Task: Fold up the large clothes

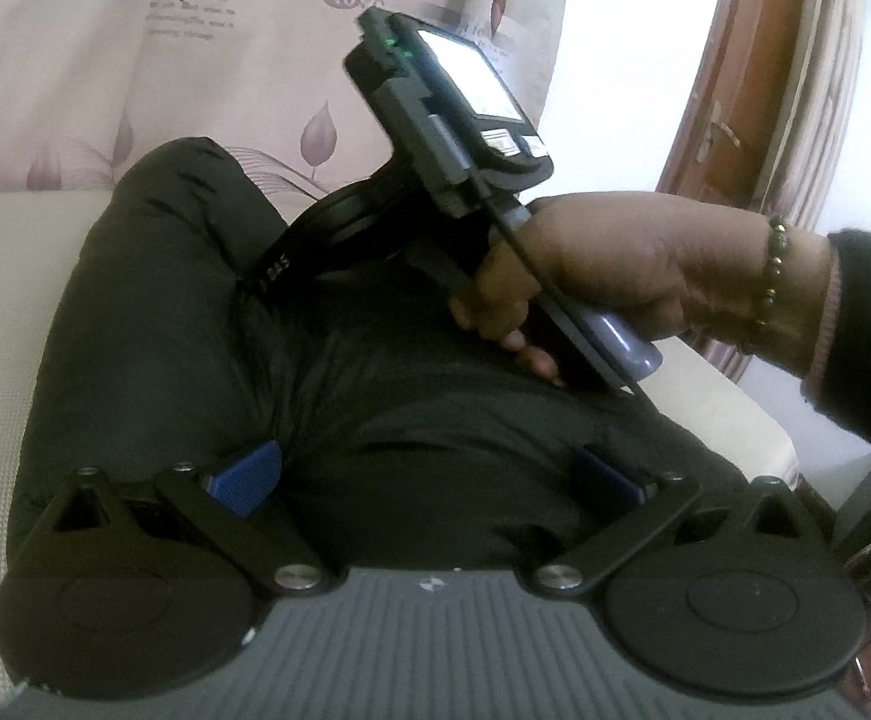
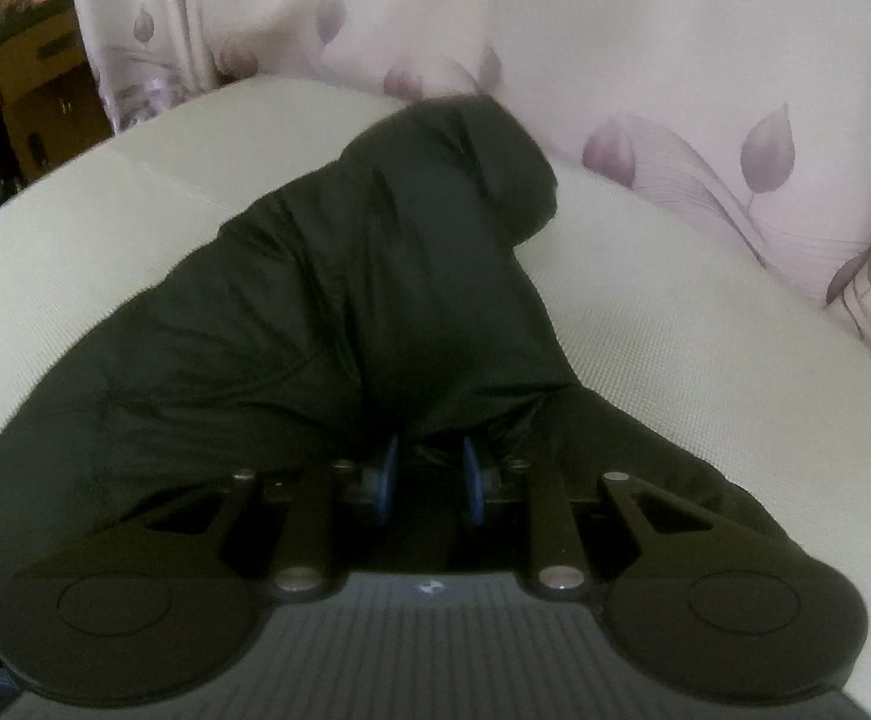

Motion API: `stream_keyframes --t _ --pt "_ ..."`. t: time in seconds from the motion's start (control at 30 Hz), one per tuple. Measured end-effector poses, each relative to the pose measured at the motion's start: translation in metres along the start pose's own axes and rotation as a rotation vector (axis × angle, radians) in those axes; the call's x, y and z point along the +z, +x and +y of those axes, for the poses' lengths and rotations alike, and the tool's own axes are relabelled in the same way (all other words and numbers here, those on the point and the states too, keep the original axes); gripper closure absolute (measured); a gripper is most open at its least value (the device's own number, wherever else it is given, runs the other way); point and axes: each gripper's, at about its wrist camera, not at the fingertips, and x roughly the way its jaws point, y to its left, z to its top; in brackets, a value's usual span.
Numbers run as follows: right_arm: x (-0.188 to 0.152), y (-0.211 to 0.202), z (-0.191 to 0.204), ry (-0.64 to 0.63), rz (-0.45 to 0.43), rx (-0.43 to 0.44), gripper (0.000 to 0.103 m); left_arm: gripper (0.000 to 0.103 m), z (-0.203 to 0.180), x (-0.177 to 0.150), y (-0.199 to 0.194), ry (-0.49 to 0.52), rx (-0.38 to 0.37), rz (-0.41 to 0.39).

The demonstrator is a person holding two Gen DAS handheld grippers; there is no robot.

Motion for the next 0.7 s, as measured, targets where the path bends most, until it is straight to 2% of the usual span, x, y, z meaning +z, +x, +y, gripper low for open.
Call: stream_keyframes --t 0.17,0.37,0.7 --pt "0.001 0.006 0.004 -0.015 0.013 -0.012 0.081 0.000 -0.003 0.001 0.001 0.015 0.005 0.006" --pt "-0.003 0.012 0.001 0.014 -0.016 0.002 0.081 0.000 -0.004 0.001 0.000 0.031 0.009 0.004" --pt "-0.034 0.003 -0.016 0.123 -0.161 0.022 0.081 0.000 -0.006 -0.007 -0.001 0.064 0.008 -0.016"
